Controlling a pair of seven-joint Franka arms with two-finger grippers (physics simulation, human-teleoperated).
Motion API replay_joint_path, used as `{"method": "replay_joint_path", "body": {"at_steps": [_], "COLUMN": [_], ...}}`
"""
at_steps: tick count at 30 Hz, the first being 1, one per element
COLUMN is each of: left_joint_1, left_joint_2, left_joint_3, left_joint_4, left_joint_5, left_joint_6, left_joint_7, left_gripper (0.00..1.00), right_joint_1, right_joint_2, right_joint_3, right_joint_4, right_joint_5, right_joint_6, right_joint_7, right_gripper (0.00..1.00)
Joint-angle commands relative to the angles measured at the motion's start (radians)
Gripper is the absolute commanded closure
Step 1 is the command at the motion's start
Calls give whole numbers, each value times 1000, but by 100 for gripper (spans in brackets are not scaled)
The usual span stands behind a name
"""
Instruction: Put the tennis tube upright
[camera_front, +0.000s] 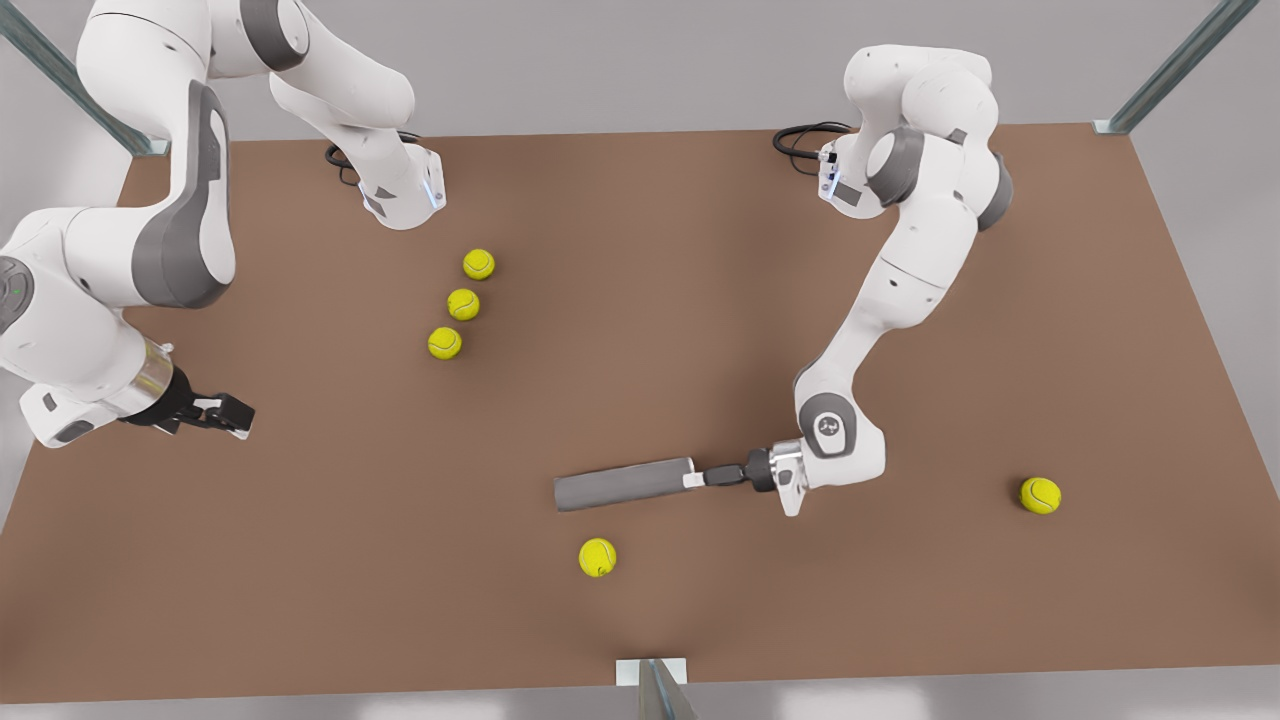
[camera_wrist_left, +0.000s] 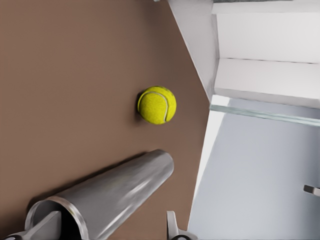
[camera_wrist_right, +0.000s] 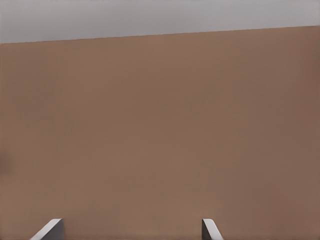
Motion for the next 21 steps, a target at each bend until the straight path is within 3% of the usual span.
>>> {"method": "replay_joint_path", "body": {"at_steps": [1, 18, 19, 20, 21], "left_joint_1": [0, -35, -35, -35, -35], "left_joint_2": [0, 14, 14, 14, 14], "left_joint_3": [1, -1, -1, -1, -1], "left_joint_4": [0, -2, -2, -2, -2], "left_joint_5": [-13, -30, -30, -30, -30], "left_joint_6": [0, 0, -1, -3, -4], "left_joint_7": [0, 2, 2, 2, 2], "left_gripper": [0, 0, 6, 22, 32], "right_joint_1": [0, 1, 1, 1, 0], "right_joint_2": [0, 8, 6, 6, 6], "right_joint_3": [0, 0, 0, 0, 0], "right_joint_4": [0, -2, 0, 0, 0], "right_joint_5": [0, -4, -4, -4, -4], "right_joint_6": [0, 9, 8, 8, 8], "right_joint_7": [0, 0, 0, -2, -2], "right_gripper": [0, 0, 0, 0, 0]}}
